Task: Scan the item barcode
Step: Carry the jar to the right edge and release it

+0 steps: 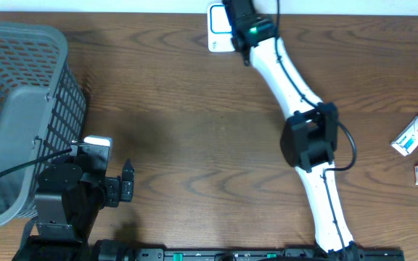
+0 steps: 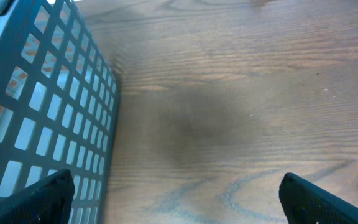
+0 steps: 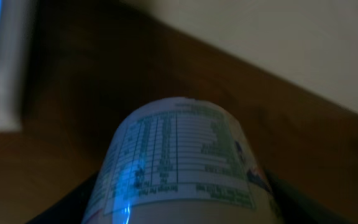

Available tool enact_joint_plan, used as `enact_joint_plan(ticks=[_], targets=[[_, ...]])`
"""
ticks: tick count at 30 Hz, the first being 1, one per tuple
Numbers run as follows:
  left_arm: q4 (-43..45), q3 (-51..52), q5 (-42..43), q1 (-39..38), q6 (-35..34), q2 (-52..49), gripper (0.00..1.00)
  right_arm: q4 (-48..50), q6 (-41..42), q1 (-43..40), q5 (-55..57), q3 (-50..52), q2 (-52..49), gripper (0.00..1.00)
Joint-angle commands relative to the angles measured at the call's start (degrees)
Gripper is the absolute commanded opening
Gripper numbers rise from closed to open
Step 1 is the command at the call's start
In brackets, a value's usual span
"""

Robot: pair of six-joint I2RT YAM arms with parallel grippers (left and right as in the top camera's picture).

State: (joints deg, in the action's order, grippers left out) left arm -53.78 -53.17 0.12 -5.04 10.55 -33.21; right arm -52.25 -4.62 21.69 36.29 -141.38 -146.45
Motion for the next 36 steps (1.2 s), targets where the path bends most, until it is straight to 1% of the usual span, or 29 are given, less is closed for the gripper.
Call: enact_joint_plan(ticks=[1,3,7,9,15,21,24,25,26,27,28,32,36], targets=[[0.02,-0.57,0.33,-0.13,0.55,0.37,0.99,-6.03,3.56,-4.37,6.23,-1.05,3.43,0.50],[0.00,-0.57,0.33,-0.13,0.55,0.37,0.99,-11.28,5.97,-7.69,5.75,-0.81,3.39,0.51],[0.02,-0.57,0.33,-0.13,0.55,0.37,0.99,-14.97,6.95,-15.28,2.34,1.49,3.37,0.56],[0.02,-0.57,0.33,-0.13,0.55,0.37,0.99,-15.02,8.48,-20.28,-0.42,3.34,3.37,0.59],[0.00,-0.57,0.33,-0.13,0.55,0.37,0.99,-14.45,11.30,-33.03,-6.88,8.90,3.37,0.60],[0.00,-0.57,0.33,-0.13,0.55,0.37,0.99,-12.57,13.75,-44.85,-14.53,14.60,3.37,0.60],[0.00,-0.57,0.33,-0.13,0.55,0.37,0.99,-12.50,14.05,-48.83,-18.82,15.89,3.37,0.61],[0.02,-0.57,0.33,-0.13,0.55,0.37,0.99,-12.94,14.05,-50.51,-20.26,16.00,3.37,0.69],[0.02,-0.57,0.33,-0.13,0.55,0.37,1.00,-13.22,14.05,-51.36,-20.87,15.98,3.37,0.82],[0.00,-0.57,0.33,-0.13,0.55,0.37,0.99,-13.60,14.08,-52.15,-21.81,15.89,3.48,0.97],[0.02,-0.57,0.33,-0.13,0.55,0.37,0.99,-14.01,14.08,-52.85,-23.06,15.74,3.72,0.99],[0.02,-0.57,0.33,-0.13,0.55,0.37,0.99,-15.61,14.60,-55.25,-30.73,14.38,6.75,0.99],[0.02,-0.57,0.33,-0.13,0.55,0.37,0.99,-17.31,18.78,-56.13,-34.97,10.34,13.53,0.99]])
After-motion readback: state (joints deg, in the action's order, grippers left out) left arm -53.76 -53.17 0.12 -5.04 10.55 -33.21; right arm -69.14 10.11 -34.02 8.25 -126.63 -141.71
